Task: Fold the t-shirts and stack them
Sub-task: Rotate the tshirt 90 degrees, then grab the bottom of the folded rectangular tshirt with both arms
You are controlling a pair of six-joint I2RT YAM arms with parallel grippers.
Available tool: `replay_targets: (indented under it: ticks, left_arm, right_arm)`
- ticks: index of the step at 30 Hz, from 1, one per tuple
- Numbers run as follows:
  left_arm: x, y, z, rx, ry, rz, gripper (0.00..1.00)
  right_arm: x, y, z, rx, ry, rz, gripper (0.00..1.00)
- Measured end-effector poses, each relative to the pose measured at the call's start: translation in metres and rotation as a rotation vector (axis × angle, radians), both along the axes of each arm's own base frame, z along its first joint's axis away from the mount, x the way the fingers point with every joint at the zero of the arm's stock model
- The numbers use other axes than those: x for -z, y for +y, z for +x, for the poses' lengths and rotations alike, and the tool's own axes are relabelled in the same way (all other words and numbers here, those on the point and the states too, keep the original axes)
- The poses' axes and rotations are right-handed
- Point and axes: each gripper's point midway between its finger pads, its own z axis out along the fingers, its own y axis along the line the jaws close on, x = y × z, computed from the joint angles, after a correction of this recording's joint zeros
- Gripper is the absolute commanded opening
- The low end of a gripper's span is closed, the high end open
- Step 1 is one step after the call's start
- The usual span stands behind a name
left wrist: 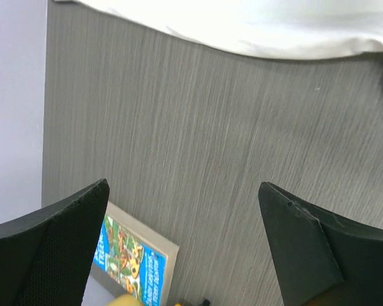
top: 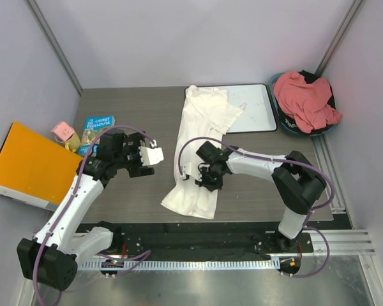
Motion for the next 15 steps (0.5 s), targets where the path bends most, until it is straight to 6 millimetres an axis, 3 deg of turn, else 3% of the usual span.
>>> replay_targets:
  ticks: [5, 6, 9, 11, 12, 15]
  left_arm:
    - [0.004, -0.016, -0.016, 0.114, 0.045, -0.04, 1.0]
    - [0.008, -0.02, -0.022, 0.153, 0.064, -0.044, 1.0]
    - [0.021, -0.032, -0.032, 0.25, 0.104, -0.059, 1.0]
    - [0.04, -0.039, -0.042, 0.326, 0.146, -0.057, 1.0]
    - [0.054, -0.042, -0.049, 0.371, 0.175, -0.047, 1.0]
    - [0.084, -0.047, -0.068, 0.491, 0.208, -0.019, 1.0]
  right_arm:
    - [0.001, -0.029, -0.016, 0.005, 0.012, -0.068, 0.01]
    - [0.001, -0.033, -0.017, 0.004, 0.011, -0.078, 0.15]
    - [0.0, -0.044, -0.018, 0.003, 0.002, -0.105, 0.42]
    - [-0.004, -0.051, -0.017, -0.001, -0.008, -0.119, 0.58]
    - [-0.008, -0.053, -0.015, -0.01, -0.024, -0.114, 0.71]
    - [-0.033, -0.054, -0.009, -0.057, -0.123, -0.038, 0.8]
